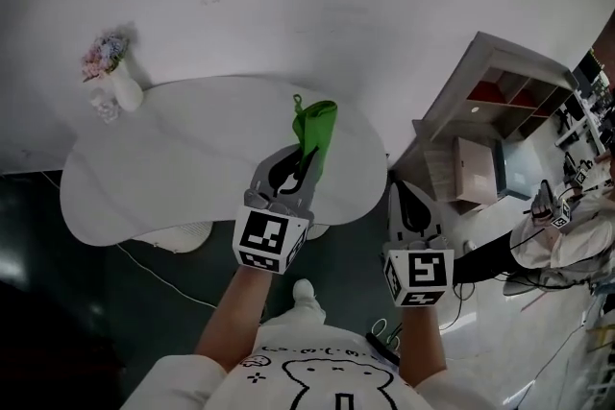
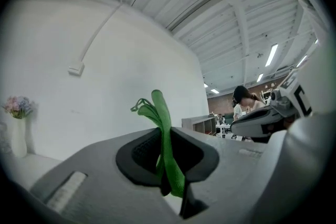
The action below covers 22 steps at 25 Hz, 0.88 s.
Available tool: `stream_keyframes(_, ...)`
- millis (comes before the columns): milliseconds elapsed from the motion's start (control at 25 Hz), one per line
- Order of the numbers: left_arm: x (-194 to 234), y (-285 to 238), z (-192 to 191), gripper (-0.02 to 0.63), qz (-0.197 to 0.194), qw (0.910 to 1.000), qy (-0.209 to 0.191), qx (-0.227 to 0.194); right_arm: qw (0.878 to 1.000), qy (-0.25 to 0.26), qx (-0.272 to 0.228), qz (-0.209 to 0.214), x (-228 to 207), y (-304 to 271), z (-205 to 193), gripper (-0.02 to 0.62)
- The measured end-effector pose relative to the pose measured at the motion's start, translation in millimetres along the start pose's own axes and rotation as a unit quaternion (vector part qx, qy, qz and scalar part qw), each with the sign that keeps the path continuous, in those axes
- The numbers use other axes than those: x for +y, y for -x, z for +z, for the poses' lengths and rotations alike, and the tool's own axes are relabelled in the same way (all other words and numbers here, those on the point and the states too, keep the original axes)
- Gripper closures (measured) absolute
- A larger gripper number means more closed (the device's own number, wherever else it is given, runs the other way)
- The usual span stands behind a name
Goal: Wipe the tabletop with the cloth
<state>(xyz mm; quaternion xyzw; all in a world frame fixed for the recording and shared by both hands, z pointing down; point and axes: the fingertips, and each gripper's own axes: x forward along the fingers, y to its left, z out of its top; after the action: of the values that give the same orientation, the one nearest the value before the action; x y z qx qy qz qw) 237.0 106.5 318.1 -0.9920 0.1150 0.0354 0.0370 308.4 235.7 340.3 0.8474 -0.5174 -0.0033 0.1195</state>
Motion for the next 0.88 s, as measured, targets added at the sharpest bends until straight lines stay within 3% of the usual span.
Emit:
stream_keyframes(400, -14.8, -89.9, -43.1, 0.552, -0.015, 0.9985, 0.042, 0.032, 0.999, -0.009, 0.034, 0.003, -59.8, -60.1, -32.2, 0.597)
stream_keyframes(720, -17.4, -131.4, -81.4, 0.552, -0.021, 0.9922, 0.104, 0.065, 0.997, -0.028, 0.065, 0.008, -77.3, -86.1, -64.6, 0.597)
stream_keyframes(880, -23.6, -150.7, -109.8, 0.552, -0.033, 0.9893, 0.107, 0.093, 0.996, -0.032, 0.08, 0.02, -81.5, -94.9, -81.2, 0.597)
